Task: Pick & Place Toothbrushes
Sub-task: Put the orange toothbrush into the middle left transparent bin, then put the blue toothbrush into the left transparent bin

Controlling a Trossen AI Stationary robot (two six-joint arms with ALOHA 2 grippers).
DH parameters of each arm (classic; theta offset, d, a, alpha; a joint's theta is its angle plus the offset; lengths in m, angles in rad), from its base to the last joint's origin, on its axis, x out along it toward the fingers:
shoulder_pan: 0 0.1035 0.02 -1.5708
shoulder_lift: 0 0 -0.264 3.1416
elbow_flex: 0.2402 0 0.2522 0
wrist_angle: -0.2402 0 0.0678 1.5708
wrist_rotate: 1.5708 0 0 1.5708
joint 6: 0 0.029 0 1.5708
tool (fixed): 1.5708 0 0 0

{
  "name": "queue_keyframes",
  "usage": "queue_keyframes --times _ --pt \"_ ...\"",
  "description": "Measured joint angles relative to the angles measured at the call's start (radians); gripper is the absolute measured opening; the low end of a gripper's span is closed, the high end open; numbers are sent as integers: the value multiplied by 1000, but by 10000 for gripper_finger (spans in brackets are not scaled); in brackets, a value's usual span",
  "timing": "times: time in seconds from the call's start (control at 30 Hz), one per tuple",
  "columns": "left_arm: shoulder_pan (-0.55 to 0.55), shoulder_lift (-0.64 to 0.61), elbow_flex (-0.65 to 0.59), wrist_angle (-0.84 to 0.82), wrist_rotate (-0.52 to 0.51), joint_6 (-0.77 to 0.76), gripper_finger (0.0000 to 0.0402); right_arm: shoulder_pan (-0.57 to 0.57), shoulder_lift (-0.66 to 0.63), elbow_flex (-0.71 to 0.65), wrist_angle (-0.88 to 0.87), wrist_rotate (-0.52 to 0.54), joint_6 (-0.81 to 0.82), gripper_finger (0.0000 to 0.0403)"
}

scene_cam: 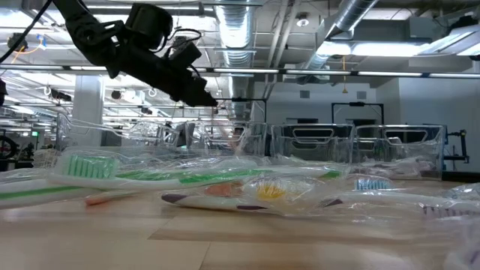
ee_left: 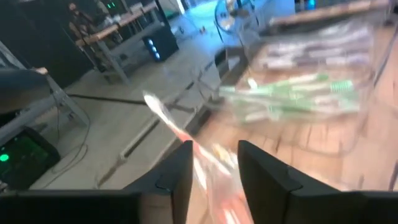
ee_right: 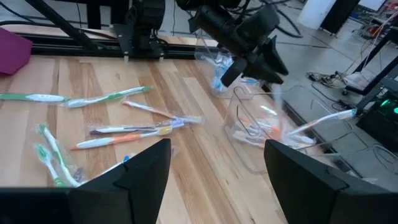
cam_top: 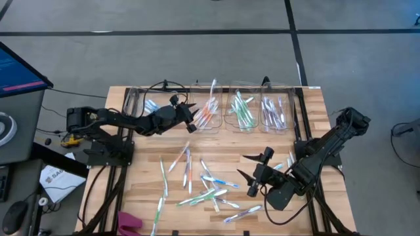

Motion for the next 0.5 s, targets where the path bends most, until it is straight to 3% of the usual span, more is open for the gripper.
queue_keyframes --times 0.5 --pt "-36 -21 -1 -63 -1 34 232 0 0 0 0 -6 0 253"
